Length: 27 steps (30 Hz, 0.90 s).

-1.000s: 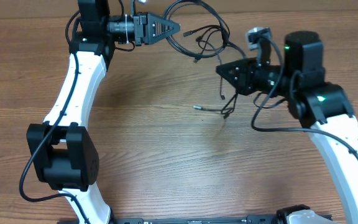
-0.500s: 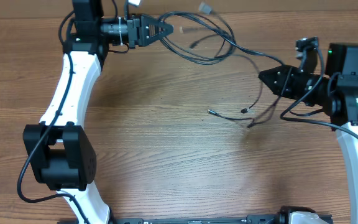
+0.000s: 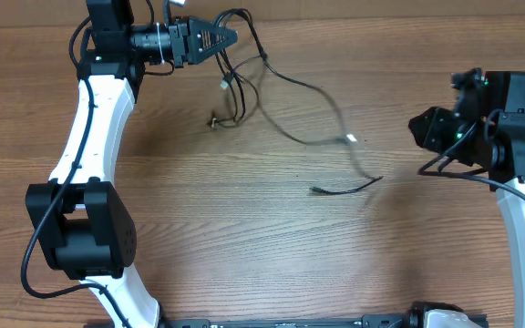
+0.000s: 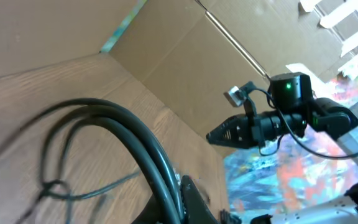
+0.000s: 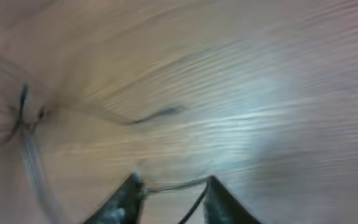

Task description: Untangle cables

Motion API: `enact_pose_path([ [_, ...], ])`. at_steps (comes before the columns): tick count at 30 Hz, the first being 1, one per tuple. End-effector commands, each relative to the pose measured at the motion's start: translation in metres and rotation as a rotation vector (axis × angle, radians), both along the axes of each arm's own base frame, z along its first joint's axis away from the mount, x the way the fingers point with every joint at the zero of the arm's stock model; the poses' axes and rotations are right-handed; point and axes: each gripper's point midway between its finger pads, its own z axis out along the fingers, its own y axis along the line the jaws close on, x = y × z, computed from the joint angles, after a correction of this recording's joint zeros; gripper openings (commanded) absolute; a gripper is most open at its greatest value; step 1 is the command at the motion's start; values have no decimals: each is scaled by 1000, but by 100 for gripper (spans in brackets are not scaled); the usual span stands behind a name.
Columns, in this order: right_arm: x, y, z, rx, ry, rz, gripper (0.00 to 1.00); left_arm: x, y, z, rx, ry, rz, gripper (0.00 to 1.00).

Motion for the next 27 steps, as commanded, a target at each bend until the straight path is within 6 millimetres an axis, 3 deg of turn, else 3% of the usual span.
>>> enact_pose_path([
  [1, 15, 16, 18, 57, -98, 91, 61, 0, 3, 21, -15, -2, 2, 4],
  [2, 18, 39, 31, 130, -162, 215, 67, -2, 1, 26, -25, 26, -9, 4],
  [7, 26, 99, 64, 288, -298, 419, 75, -19, -17, 53, -51, 106, -105, 4],
  [10, 34, 123, 71, 352, -308, 416, 76, -29, -28, 67, -51, 108, -143, 4],
  [13, 53, 154, 76, 413, -320, 339, 76, -40, -43, 74, -50, 90, -184, 4],
  [16, 75, 177, 62, 422, -302, 197, 73, -47, -57, 74, -49, 75, -216, 4],
  [19, 85, 200, 48, 473, -268, 171, 67, -52, -67, 74, -48, 47, -240, 4],
  [23, 96, 214, 27, 518, -214, 125, 61, -58, -80, 71, -48, 50, -269, 4],
  [27, 105, 218, 4, 533, -159, 93, 38, -62, -88, 67, -45, 38, -295, 4],
])
